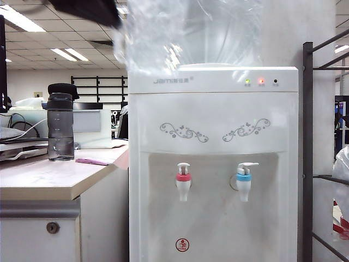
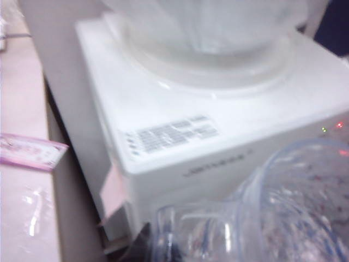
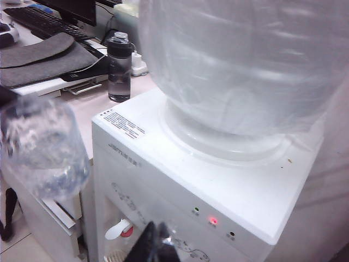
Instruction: Pick up the plastic mug from the left desk, go to the hot water outlet of the water dispenser, press the vertical switch to get some water, then put the mug back on the desk.
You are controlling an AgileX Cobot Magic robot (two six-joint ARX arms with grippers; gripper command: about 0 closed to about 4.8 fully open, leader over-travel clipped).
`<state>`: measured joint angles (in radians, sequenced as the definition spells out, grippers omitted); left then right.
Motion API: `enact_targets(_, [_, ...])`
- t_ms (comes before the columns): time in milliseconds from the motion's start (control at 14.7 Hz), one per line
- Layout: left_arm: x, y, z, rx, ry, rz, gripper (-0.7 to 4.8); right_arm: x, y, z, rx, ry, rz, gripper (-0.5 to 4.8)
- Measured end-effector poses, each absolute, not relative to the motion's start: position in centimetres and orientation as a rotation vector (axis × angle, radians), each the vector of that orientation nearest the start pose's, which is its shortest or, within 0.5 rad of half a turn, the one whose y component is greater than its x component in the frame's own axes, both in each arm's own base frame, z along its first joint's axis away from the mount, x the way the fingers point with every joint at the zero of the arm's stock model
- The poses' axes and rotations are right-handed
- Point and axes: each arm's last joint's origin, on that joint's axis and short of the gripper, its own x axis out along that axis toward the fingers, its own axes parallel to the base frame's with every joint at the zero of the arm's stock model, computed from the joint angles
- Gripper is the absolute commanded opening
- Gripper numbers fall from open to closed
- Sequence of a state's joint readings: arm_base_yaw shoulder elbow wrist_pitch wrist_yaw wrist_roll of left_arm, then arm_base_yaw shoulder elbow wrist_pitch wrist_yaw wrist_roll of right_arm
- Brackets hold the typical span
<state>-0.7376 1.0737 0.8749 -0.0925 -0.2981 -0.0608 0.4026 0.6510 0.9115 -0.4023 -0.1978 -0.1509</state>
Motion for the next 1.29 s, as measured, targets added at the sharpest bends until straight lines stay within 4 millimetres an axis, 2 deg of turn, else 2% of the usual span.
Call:
enact_targets(68, [18.6, -13.0, 32.6, 0.081, 0.248, -0.376, -0.05, 11.8, 5.7, 36.9, -0.154, 0.115, 0.611, -0.05])
enact_targets(136, [18.9, -12.1, 32.8, 0.073, 0.243, -0.345, -0.05, 11.9, 5.7, 36.9, -0.15, 0.115, 0.611, -0.05])
enact_targets(204, [20.1, -9.5, 33.0, 0.057, 0.242, -0.263, -0.05, 12.2, 5.8, 37.1, -0.146, 0.096, 0.612, -0.05])
enact_targets(272, [20.5, -8.4, 33.0, 0.055, 0.247, -0.243, -0.05, 12.4, 5.9, 37.1, -0.145, 0.098, 0.614, -0.05])
enact_targets(409, [23.5, -2.7, 32.5, 0.048, 0.232, -0.078, -0.05, 13.5, 6.4, 36.9, -0.143, 0.104, 0.641, -0.05])
enact_targets(477, [25.3, -1.4, 31.9, 0.014, 0.209, -0.044, -0.05, 14.2, 6.8, 36.7, -0.143, 0.113, 0.65, -0.05])
enact_targets(545, [27.3, -0.9, 30.7, 0.001, 0.2, -0.052, -0.05, 14.8, 7.0, 36.4, -0.144, 0.132, 0.652, -0.05])
enact_targets(681, [31.3, -0.1, 26.6, -0.022, 0.252, -0.039, -0.05, 16.5, 7.8, 35.4, -0.147, 0.19, 0.67, -0.05])
enact_targets(953, [35.4, 1.9, 20.1, -0.144, 0.296, 0.025, -0.05, 18.0, 8.5, 34.4, -0.149, 0.241, 0.682, -0.05])
enact_targets(1090, [36.4, 2.9, 17.5, -0.171, 0.315, 0.058, -0.05, 18.4, 8.7, 34.3, -0.146, 0.24, 0.701, -0.05])
enact_targets(1158, [36.9, 3.2, 15.0, -0.179, 0.368, 0.067, -0.04, 18.5, 8.8, 34.2, -0.146, 0.243, 0.701, -0.05])
enact_targets(1226, [37.0, 3.1, 15.0, -0.187, 0.364, 0.069, 0.15, 18.5, 8.7, 34.2, -0.146, 0.246, 0.702, -0.05])
enact_targets(1294, [37.0, 3.2, 15.0, -0.193, 0.363, 0.077, 1.42, 18.5, 8.7, 34.2, -0.146, 0.247, 0.702, -0.05])
